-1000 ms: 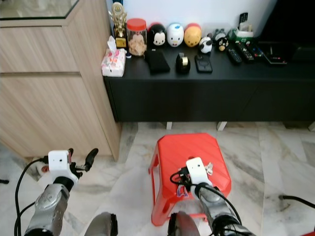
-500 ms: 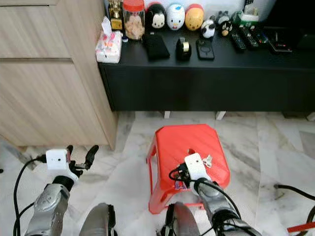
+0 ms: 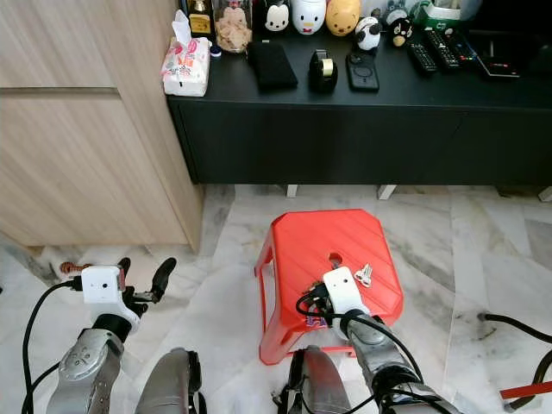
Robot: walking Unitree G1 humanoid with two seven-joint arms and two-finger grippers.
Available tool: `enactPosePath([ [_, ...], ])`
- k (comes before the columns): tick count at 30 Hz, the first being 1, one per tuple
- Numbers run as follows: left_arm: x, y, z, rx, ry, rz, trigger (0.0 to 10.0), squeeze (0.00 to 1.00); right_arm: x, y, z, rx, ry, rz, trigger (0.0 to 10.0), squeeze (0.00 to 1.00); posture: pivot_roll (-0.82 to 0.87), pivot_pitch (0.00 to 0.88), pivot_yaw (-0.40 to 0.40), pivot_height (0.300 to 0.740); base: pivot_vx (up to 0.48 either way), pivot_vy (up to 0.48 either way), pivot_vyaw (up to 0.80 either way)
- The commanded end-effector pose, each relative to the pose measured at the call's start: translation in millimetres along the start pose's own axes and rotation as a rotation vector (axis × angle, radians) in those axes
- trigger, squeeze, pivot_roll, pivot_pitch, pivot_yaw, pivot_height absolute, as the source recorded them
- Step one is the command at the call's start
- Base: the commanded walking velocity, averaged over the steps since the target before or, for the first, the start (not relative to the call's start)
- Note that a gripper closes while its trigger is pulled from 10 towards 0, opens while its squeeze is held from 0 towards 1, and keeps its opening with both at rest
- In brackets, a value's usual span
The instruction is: Hang keys on a hook
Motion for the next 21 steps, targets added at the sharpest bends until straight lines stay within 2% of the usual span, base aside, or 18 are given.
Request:
enactPosePath([
  [1, -4, -4.3, 0.1, 0.007, -0.017, 0.016, 10.0, 0.0, -8, -2.2, -0.7, -0.004, -0.005, 0.027, 2.7, 0.0, 0.16, 0.268, -0.102, 0.636, 0.0, 0.0, 0.0],
  [2, -5, -5.3, 0.1, 0.009, -0.017, 0.02, 10.0, 0.0, -8, -2.1, -1.3, -0.01, -0.004, 0.028, 1.3, 0.0, 0.16, 0.271, -0.101, 0.636, 0.0, 0.0, 0.0],
  [4, -5, -6.3, 0.0, 0.011, -0.018, 0.022, 10.0, 0.0, -8, -2.0, -1.1, -0.011, 0.0, 0.028, 1.3, 0.0, 0.16, 0.275, -0.102, 0.636, 0.0, 0.0, 0.0],
  [5, -6, -7.1, -0.2, 0.012, -0.019, 0.024, 10.0, 0.0, -8, -2.0, -0.3, -0.007, 0.002, 0.028, 4.5, 0.0, 0.16, 0.276, -0.101, 0.636, 0.0, 0.0, 0.0],
  [6, -6, -7.1, -0.2, 0.012, -0.019, 0.024, 10.0, 0.0, -8, -2.0, -0.3, -0.007, 0.002, 0.028, 4.5, 0.0, 0.16, 0.276, -0.101, 0.636, 0.0, 0.0, 0.0],
  [7, -5, -9.5, -1.6, 0.012, -0.018, 0.027, 10.0, 0.0, -9, -2.2, 1.4, 0.002, 0.006, 0.026, 10.0, 0.0, 0.16, 0.282, -0.104, 0.636, 0.0, 0.0, 0.0],
  [21, -5, -17.9, -1.0, 0.032, -0.018, 0.03, 10.0, 0.0, -6, -2.7, 2.2, -0.006, 0.031, -0.009, 10.0, 0.0, 0.16, 0.307, -0.118, 0.636, 0.0, 0.0, 0.0],
])
Point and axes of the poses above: a point about 5 cm out from each wrist's last joint towards the gripper, its own y axis pointing out of the wrist towards the gripper, its own x axis along the axis of the wrist's last joint, z = x × y, the point moved 3 cm from there along y, pointing out of the wrist towards the gripper, and after that the axes turned 13 degrees about -y, right-handed, at the moved point
